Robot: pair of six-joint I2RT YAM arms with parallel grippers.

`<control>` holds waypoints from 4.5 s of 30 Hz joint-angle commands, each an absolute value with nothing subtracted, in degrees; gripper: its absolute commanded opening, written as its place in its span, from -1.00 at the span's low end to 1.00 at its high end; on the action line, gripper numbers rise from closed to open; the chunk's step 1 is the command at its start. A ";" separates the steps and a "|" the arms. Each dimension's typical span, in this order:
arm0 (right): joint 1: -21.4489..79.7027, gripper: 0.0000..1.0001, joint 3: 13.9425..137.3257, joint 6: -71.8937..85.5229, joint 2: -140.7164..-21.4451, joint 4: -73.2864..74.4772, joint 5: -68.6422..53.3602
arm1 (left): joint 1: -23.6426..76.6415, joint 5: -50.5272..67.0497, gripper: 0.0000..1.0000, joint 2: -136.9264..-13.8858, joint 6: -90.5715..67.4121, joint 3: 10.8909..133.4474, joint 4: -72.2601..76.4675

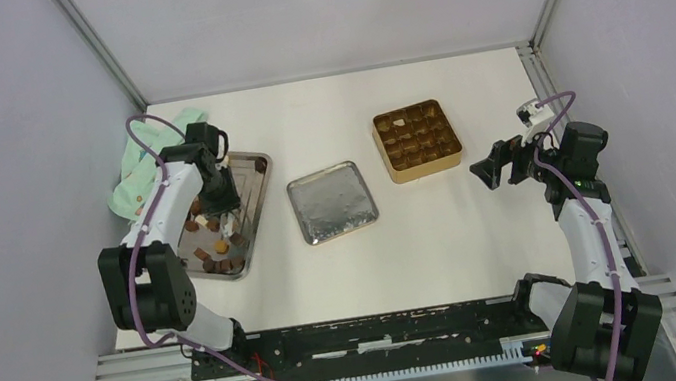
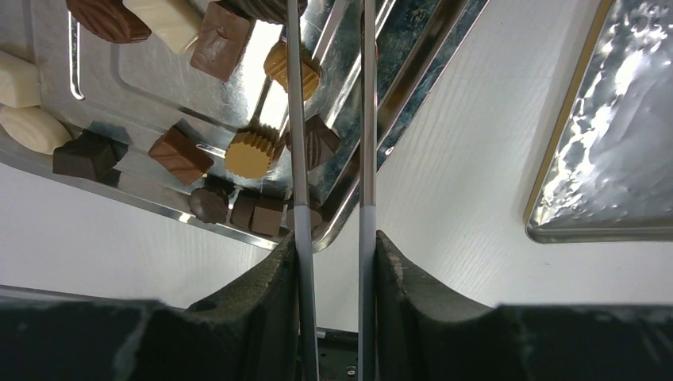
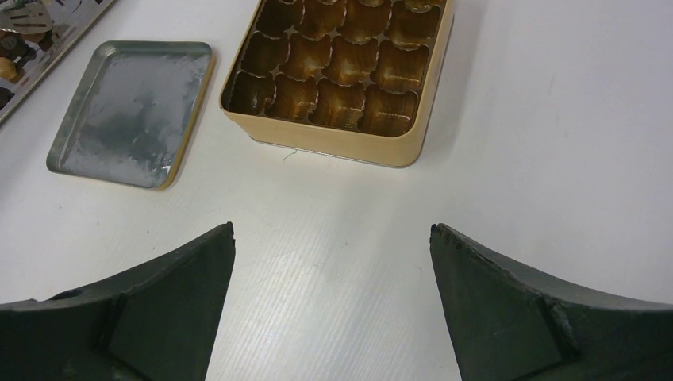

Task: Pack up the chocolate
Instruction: Pick up the fake chocolate from the plate, then place the fake chocolate in the packing box.

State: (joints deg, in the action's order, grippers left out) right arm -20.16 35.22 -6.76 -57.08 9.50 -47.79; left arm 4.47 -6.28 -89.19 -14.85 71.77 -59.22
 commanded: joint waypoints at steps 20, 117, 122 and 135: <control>-20.40 0.96 35.33 -6.77 -57.43 6.94 -48.87 | 5.28 28.52 -0.96 -76.31 -23.26 72.87 -44.54; -20.87 0.96 32.34 -5.98 -54.38 5.10 -47.81 | 47.77 -9.15 -0.15 -127.35 -21.67 114.67 -25.57; -20.83 0.96 32.34 -6.05 -54.38 5.08 -47.82 | 47.71 -8.90 -0.15 -127.30 -21.69 115.28 -25.74; -20.83 0.96 32.48 -6.59 -54.25 5.50 -47.64 | 46.63 -6.96 -0.21 -113.78 -24.75 107.51 -21.78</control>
